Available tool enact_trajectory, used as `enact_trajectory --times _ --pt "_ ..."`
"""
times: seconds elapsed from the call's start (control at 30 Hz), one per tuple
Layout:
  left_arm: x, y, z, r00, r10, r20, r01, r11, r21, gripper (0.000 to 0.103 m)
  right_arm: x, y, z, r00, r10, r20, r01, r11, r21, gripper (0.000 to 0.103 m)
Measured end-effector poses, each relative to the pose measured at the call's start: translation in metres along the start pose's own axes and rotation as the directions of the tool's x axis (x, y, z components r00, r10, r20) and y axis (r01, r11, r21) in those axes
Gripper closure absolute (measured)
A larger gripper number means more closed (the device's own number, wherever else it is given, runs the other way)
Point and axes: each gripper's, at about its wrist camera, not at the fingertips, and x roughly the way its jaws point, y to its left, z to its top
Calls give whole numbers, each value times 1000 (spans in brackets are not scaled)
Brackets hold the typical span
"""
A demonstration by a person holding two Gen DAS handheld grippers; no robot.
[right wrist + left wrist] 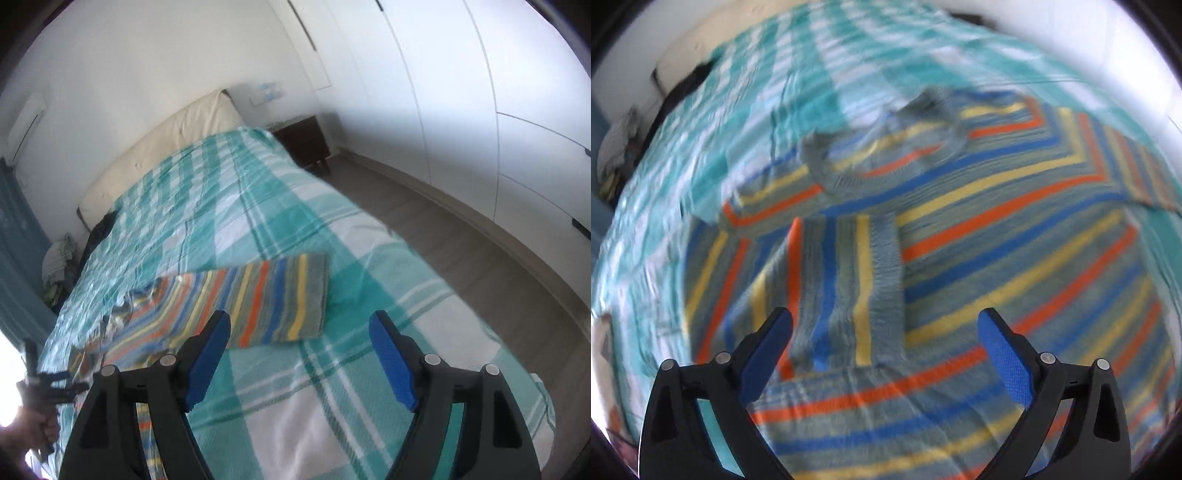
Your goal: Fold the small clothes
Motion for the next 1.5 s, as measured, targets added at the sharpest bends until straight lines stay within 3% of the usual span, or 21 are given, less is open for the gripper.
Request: enact_trajectory --times 0.1,0.13,0.17,0.23,0.27,0.33,0.4,0.47,0.53,0.6,0.67,0.7,0.83,0.9,1.0,1.1,1.2,1.27,1.3,1.4,1.5 --pt "21 28 -4 998 -60 -28 55 983 -177 48 14 12 -9 999 19 -50 -21 999 -48 26" --pt "15 41 -7 997 -72 -9 68 969 -238 95 17 18 -9 999 22 -43 -25 997 -71 26" --pt "9 51 -8 995 -98 -8 91 956 -278 97 20 22 -9 999 22 -38 -26 995 -92 26" --pt "-18 91 -20 986 -152 75 169 906 -388 97 22 32 -11 999 27 -34 -31 991 -132 26" --pt "-29 108 -27 985 -135 103 166 890 -426 97 24 36 -13 999 34 -35 -39 988 -147 26" --pt "-52 163 -53 985 -77 153 150 816 -558 97 26 43 -16 998 53 -42 -59 985 -163 26" --pt "-57 223 -88 991 2 133 94 695 -713 97 28 48 -19 996 67 -55 -76 981 -180 26" --pt "-45 281 -130 998 46 44 13 537 -844 98 31 52 -21 995 75 -67 -87 977 -193 26" --pt "-34 312 -162 997 69 -31 -58 438 -897 99 35 55 -24 993 83 -83 -99 974 -203 26" --pt "-30 324 -178 993 94 -67 -101 410 -907 99 38 59 -28 992 81 -97 -100 971 -216 26" --pt "-31 321 -186 994 94 -51 -84 392 -916 100 41 62 -32 990 80 -113 -104 969 -223 26" --pt "-32 317 -185 993 101 -53 -89 397 -913 100 43 64 -35 990 76 -123 -102 969 -225 26" --pt "-43 306 -167 979 187 -78 -164 506 -847 100 50 66 -40 988 55 -145 -90 965 -246 26" --pt "-42 318 -162 969 226 -98 -208 537 -818 100 53 66 -42 987 46 -153 -84 965 -247 26" --pt "-19 330 -165 955 232 -184 -286 556 -780 100 59 66 -45 984 36 -172 -79 966 -246 26" --pt "-10 327 -175 954 241 -180 -288 562 -775 98 65 68 -49 982 4 -190 -56 962 -266 26" --pt "-17 325 -175 958 239 -157 -271 582 -767 83 69 70 -53 978 -46 -204 -16 956 -292 26" --pt "-33 322 -177 948 258 -187 -306 575 -759 38 68 73 -54 976 -91 -200 22 946 -322 26" --pt "-46 315 -177 945 283 -165 -306 587 -750 33 66 75 -55 974 -114 -196 42 939 -341 26" --pt "-82 280 -178 960 277 -38 -223 676 -703 25 51 92 -64 971 -153 -183 68 913 -402 23" --pt "-109 219 -173 981 179 72 -100 792 -603 17 34 119 -83 970 -66 -235 -39 908 -417 23"
